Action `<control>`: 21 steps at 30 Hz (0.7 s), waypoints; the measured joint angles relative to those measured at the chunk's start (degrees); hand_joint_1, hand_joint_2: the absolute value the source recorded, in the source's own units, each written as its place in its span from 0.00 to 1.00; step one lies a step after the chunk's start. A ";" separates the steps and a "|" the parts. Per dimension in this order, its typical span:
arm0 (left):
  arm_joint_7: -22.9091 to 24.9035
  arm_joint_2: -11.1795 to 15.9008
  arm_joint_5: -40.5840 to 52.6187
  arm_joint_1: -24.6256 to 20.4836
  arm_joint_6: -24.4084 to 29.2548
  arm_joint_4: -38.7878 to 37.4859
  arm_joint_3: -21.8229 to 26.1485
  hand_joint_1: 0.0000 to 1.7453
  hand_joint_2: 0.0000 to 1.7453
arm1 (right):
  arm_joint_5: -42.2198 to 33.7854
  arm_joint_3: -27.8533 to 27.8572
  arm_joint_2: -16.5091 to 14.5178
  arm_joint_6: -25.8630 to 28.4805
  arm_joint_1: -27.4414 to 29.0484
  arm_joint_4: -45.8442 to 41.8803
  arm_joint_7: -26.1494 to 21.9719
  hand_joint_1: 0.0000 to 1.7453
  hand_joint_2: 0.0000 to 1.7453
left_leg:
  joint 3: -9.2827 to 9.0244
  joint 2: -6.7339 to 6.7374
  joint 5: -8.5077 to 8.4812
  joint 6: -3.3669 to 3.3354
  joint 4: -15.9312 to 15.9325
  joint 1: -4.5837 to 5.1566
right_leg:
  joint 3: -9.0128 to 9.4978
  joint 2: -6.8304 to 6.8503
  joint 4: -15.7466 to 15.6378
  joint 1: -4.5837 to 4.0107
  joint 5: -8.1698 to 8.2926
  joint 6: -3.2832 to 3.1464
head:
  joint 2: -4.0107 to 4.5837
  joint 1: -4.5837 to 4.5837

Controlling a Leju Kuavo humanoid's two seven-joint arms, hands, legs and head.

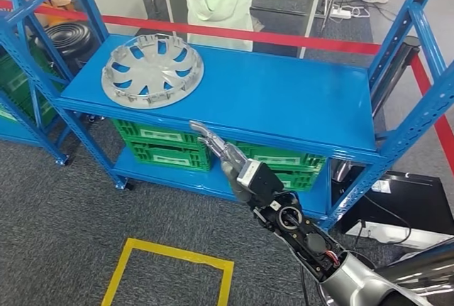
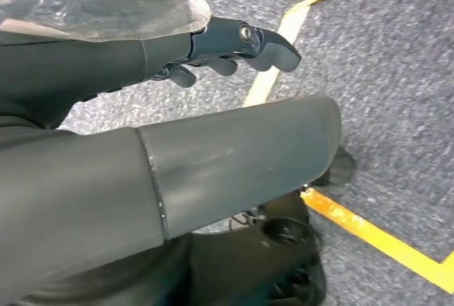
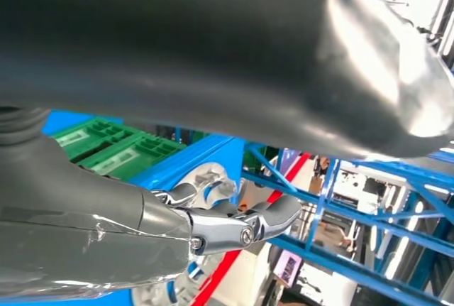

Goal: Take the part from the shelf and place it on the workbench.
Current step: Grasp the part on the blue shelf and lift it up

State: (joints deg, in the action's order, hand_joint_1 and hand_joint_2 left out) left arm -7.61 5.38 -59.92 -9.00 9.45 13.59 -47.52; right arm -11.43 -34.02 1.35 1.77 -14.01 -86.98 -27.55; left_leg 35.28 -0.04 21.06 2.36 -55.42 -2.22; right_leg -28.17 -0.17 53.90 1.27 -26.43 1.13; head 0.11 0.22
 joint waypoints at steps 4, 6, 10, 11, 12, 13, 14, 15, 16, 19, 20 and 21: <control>0.00 -0.04 0.00 -0.09 -0.01 0.00 0.00 0.00 0.00 | 0.12 0.02 -0.02 -0.19 -0.04 -0.07 -0.15 0.00 0.00 | -0.85 -0.29 0.69 -1.53 1.21 0.67 | 0.55 0.02 0.07 0.23 -1.23 1.44 | 0.00 0.77; 0.00 -0.03 0.00 -0.10 -0.01 0.00 0.00 0.00 0.00 | 0.12 0.06 -0.01 -0.26 -0.07 -0.09 -0.21 0.00 0.00 | -1.31 -0.37 1.05 -2.44 1.26 0.73 | -0.93 0.08 3.66 0.48 -3.28 1.84 | 0.00 1.24; 0.00 -0.02 0.00 -0.07 -0.01 0.00 0.00 0.00 0.00 | 0.12 0.08 0.00 -0.32 0.14 -0.05 -0.24 0.00 0.00 | -2.06 -0.46 1.77 -3.59 1.27 1.48 | -9.63 0.10 19.05 0.18 -8.42 1.69 | 0.00 2.19; 0.00 -0.04 0.00 -0.03 -0.01 0.00 0.00 0.00 0.00 | 0.12 0.10 0.01 -0.32 0.21 -0.04 -0.23 0.00 0.00 | -2.36 -0.57 1.98 -3.73 1.27 1.72 | -10.46 0.10 19.52 0.02 -7.56 1.42 | 0.00 2.28; 0.00 -0.05 -0.01 -0.01 -0.02 0.00 0.00 0.00 0.00 | 0.12 0.12 0.01 -0.32 0.23 -0.04 -0.24 0.00 0.00 | -2.75 -0.73 2.22 -3.79 1.27 1.96 | -10.04 0.08 17.38 -0.23 -5.48 0.95 | 0.00 2.41; 0.00 -0.08 -0.01 0.00 -0.02 0.00 0.00 0.00 0.00 | 0.12 0.14 0.01 -0.33 0.24 -0.04 -0.24 0.00 0.00 | -3.20 -0.86 2.46 -3.82 1.28 2.16 | -8.71 0.05 13.49 -0.60 -2.77 0.31 | 0.00 2.55; 0.00 -0.23 -0.02 0.01 -0.03 0.00 0.00 0.00 0.00 | 0.12 0.15 0.01 -0.35 0.21 -0.04 -0.25 0.00 0.00 | -3.59 -0.94 2.72 -3.82 1.29 2.28 | -7.04 0.00 8.81 -1.12 -0.11 -0.59 | 0.00 2.65; 0.00 -0.32 -0.02 -0.03 -0.02 -0.01 0.00 0.00 0.00 | 0.12 0.16 0.01 -0.37 0.15 -0.05 -0.25 0.00 0.00 | -3.82 -1.02 2.96 -3.73 1.25 2.44 | -5.56 0.05 4.85 -1.53 1.64 -1.29 | 0.00 2.62; 0.00 -0.43 -0.03 -0.07 -0.02 -0.01 0.00 0.00 0.00 | 0.12 0.15 0.01 -0.39 0.09 -0.05 -0.25 0.00 0.00 | -3.91 -1.05 3.16 -3.57 1.24 2.49 | -4.65 0.13 2.38 -1.88 2.48 -1.76 | 0.00 2.58; 0.00 -0.39 -0.04 -0.06 -0.03 -0.02 0.00 0.00 0.00 | 0.12 0.20 -0.01 -0.39 0.00 -0.08 -0.25 0.00 0.00 | -4.12 -0.97 3.60 -2.86 1.36 2.54 | -3.62 0.31 0.41 -1.91 2.57 -2.09 | 0.00 2.47; 0.00 -0.32 -0.03 -0.04 -0.03 -0.02 0.00 0.00 0.00 | 0.12 0.23 -0.04 -0.39 -0.02 -0.10 -0.27 0.00 0.00 | -4.14 -0.85 3.99 -2.59 0.93 2.60 | -3.03 0.29 -0.11 -1.63 2.69 -2.15 | 0.00 2.44; 0.00 -0.26 -0.03 -0.09 -0.03 -0.01 0.00 0.00 0.00 | 0.12 0.25 -0.09 -0.39 -0.06 -0.13 -0.28 0.00 0.00 | -3.57 -0.74 4.87 -2.28 -0.61 2.59 | -2.40 0.32 -0.63 -1.32 2.89 -2.20 | 0.00 2.21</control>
State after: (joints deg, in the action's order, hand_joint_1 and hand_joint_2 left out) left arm -7.61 5.12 -59.94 -9.09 9.42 13.58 -47.52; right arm -11.31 -33.77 1.26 1.38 -14.07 -87.11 -27.83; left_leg 31.71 -0.77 25.93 0.08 -56.03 0.37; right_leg -30.57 0.15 53.27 -0.05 -23.54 -1.07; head 0.11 2.44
